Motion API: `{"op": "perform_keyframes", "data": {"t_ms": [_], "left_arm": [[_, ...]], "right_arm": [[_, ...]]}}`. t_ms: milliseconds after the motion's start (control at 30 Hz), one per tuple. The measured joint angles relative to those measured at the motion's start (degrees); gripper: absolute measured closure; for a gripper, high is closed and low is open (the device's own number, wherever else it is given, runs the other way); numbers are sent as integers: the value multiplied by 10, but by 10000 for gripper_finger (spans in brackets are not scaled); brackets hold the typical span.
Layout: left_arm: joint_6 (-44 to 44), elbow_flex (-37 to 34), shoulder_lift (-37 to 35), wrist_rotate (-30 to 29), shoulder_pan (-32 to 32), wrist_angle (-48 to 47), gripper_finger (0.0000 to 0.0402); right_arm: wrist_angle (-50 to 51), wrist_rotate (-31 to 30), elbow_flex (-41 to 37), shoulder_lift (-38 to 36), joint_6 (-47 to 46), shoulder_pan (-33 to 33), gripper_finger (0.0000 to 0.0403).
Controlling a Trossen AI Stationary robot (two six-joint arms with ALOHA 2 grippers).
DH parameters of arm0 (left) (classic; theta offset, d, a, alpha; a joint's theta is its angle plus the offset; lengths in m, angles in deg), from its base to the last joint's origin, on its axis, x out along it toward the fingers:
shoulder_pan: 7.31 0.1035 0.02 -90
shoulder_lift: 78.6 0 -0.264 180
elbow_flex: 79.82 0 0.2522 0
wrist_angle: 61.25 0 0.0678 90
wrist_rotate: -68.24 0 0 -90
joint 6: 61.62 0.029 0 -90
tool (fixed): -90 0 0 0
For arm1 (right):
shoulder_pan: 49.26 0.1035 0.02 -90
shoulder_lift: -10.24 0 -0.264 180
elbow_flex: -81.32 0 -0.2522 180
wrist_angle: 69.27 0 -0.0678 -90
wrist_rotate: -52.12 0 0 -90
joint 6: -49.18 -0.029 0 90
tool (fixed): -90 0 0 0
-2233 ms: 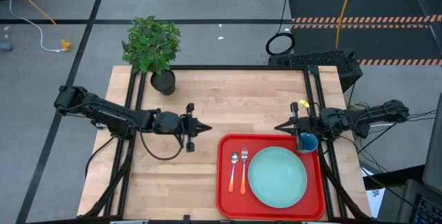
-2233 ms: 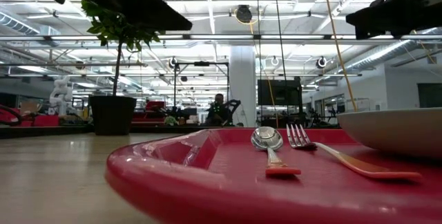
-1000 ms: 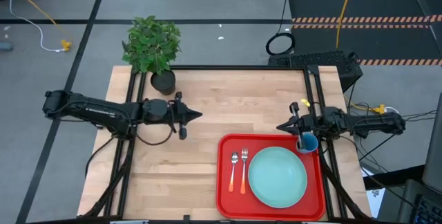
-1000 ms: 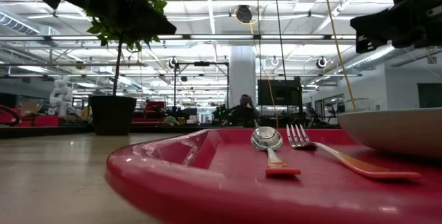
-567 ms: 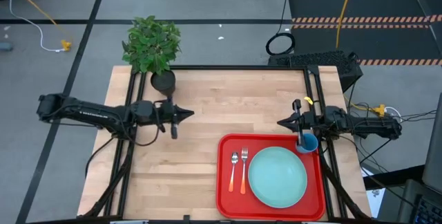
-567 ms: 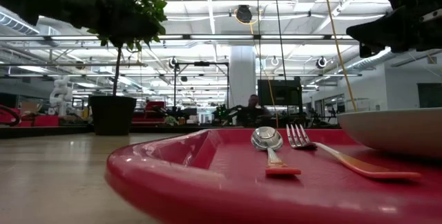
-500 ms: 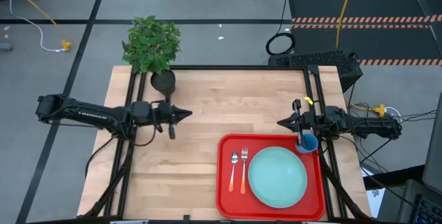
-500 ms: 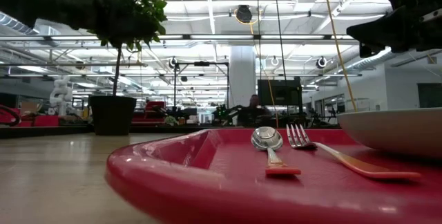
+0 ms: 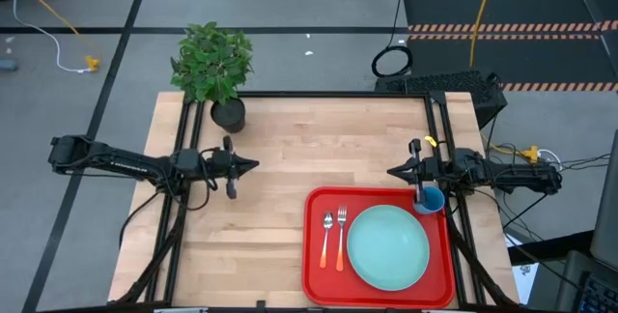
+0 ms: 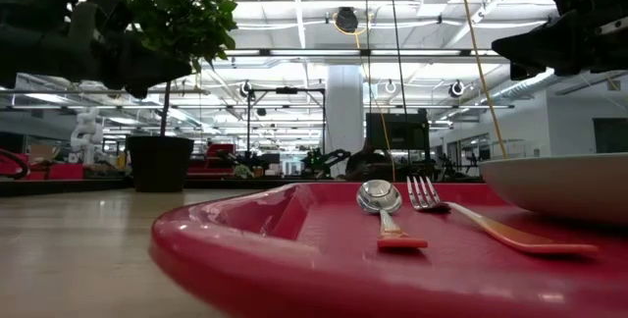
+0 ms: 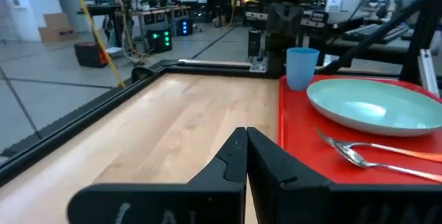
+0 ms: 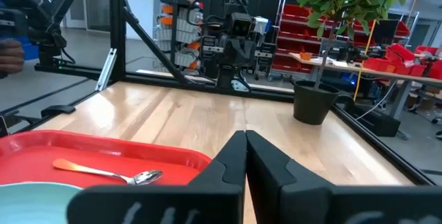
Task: Pick and place plate/cup/fork/spoon on tray
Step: Return to Home Position
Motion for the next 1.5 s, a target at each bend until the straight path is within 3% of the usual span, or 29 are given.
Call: {"op": "perform_keyframes", "data": {"t_ms": [200,400,667,1167,1367,1500], "left_arm": [[3,0,0,62,0,-20,398],[6,0,-33,67,0,-40,398],[13,0,-137,36,0,-187,398],[1,0,-355,21,-25,-368,398],[1,1,-426,19,-43,-388,398],[12,4,-428,19,-53,-394,398]], "right_arm": [[0,1,0,0,0,0,403],[0,1,0,0,0,0,403],[0,2,0,0,0,0,403],[0,2,0,0,0,0,403],[0,2,0,0,0,0,403],[0,2,0,0,0,0,403]]}}
